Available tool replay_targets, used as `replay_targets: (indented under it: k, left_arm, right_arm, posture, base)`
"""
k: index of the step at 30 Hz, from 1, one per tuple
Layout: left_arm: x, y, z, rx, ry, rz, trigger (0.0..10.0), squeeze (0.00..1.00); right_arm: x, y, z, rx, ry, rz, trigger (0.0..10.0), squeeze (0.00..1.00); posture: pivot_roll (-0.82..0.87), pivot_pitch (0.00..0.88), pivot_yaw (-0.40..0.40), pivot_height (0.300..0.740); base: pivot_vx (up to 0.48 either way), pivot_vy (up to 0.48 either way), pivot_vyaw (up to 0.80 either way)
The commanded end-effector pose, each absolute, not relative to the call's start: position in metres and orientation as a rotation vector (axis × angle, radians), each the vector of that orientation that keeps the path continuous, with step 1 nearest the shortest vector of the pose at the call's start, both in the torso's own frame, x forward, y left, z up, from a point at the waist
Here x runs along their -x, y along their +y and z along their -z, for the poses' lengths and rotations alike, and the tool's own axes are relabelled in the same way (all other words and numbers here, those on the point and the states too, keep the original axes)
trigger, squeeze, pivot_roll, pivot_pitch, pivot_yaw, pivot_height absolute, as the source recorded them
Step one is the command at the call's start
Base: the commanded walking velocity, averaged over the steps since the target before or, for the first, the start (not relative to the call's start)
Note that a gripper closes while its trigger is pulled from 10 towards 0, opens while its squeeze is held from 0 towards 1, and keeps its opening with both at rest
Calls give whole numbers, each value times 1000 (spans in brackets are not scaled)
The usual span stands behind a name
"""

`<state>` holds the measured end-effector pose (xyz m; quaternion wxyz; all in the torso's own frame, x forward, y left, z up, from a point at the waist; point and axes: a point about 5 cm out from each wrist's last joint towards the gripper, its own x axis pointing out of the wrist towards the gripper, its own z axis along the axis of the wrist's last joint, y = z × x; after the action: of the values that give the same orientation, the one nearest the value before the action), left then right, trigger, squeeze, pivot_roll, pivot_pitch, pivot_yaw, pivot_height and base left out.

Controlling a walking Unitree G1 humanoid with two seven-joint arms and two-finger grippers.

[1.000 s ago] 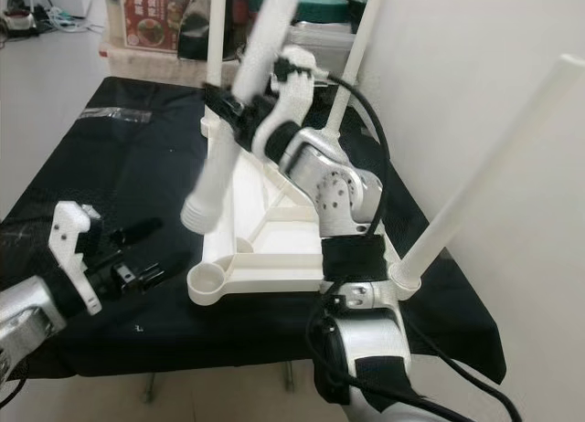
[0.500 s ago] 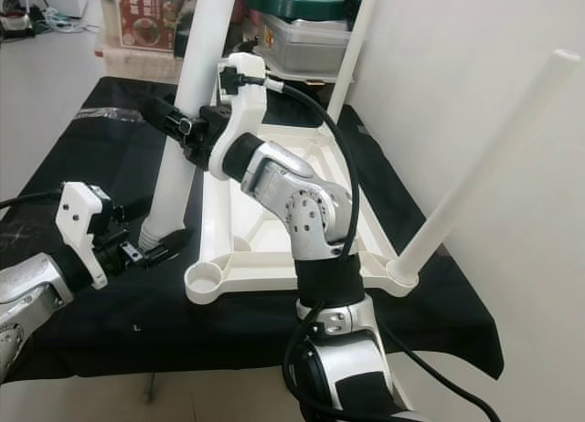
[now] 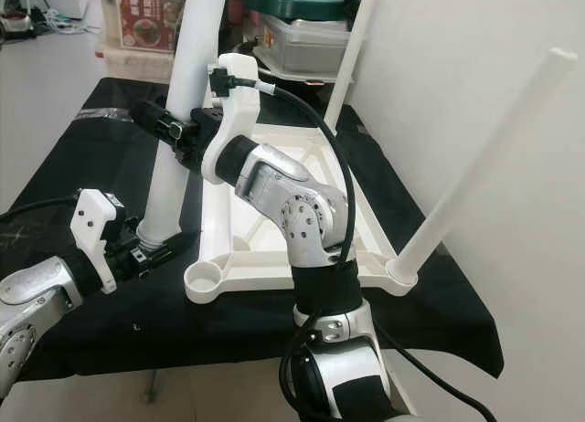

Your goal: Building children table

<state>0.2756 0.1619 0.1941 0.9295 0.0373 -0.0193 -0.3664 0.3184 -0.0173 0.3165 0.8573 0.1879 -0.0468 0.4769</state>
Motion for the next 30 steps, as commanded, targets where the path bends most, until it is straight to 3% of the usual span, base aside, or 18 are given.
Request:
replay_targets:
  k: [1,4,5,7,8,9,10,16,17,18,22,24,30]
  left_arm:
    - [-274,155,-184,-50,-10,784,0,0]
    - [-274,154,-184,-50,-12,787,0,0]
    - [-274,154,-184,-51,-13,787,0,0]
    - [-275,154,-184,-52,-16,781,0,0]
    - [-276,154,-184,-52,-16,772,4392,0]
    - [-276,154,-184,-52,-15,765,4392,0]
    - [-276,154,-185,-51,-20,766,10000,0]
    - [-272,153,-190,-34,-39,807,10000,0]
    - [-268,151,-192,-26,-46,835,10000,0]
    - [-263,146,-194,-13,-48,879,10000,0]
    - [-257,141,-194,-25,-41,934,10000,0]
    - [-240,134,-195,-56,-16,1055,10000,0]
    - [-221,130,-194,-85,35,1187,10000,0]
  right_arm:
    - [-313,-18,-323,-400,-135,-1022,0,0]
    - [-312,-17,-324,-394,-142,-1024,0,0]
    - [-312,-17,-324,-392,-142,-1024,2235,0]
    - [-312,-16,-323,-386,-139,-1019,2235,0]
    - [-313,-17,-323,-390,-138,-1016,10000,0]
    - [-313,-17,-322,-394,-138,-1014,10000,0]
    - [-313,-19,-322,-399,-142,-1019,10000,1000]
    - [-311,-25,-320,-397,-181,-1054,10000,1000]
    - [-307,-29,-316,-404,-201,-1132,10000,655]
    - [-302,-34,-312,-412,-210,-1229,10000,0]
    - [-294,-39,-308,-422,-213,-1337,10000,0]
    - [-284,-45,-297,-371,-211,-1489,10000,0]
    - [-286,-47,-285,-351,-179,-1538,10000,0]
  posture:
    - [112,0,-139,740]
    - [112,0,-139,740]
    - [112,0,-139,740]
    - [112,0,-141,740]
    - [114,0,-143,740]
    - [114,0,-143,740]
    - [115,0,-144,740]
    - [117,0,-146,740]
    - [122,0,-149,740]
    - [130,0,-153,740]
    - [132,0,-151,740]
    - [142,0,-156,740]
    - [152,0,-159,740]
  base:
    - [0,0,0]
    - [0,0,0]
    - [0,0,0]
    - [0,0,0]
    - [0,0,0]
    - [0,0,0]
    - [0,0,0]
    - [0,0,0]
    - [0,0,0]
    - [0,0,0]
    - [0,0,0]
    - [0,0,0]
    - [0,0,0]
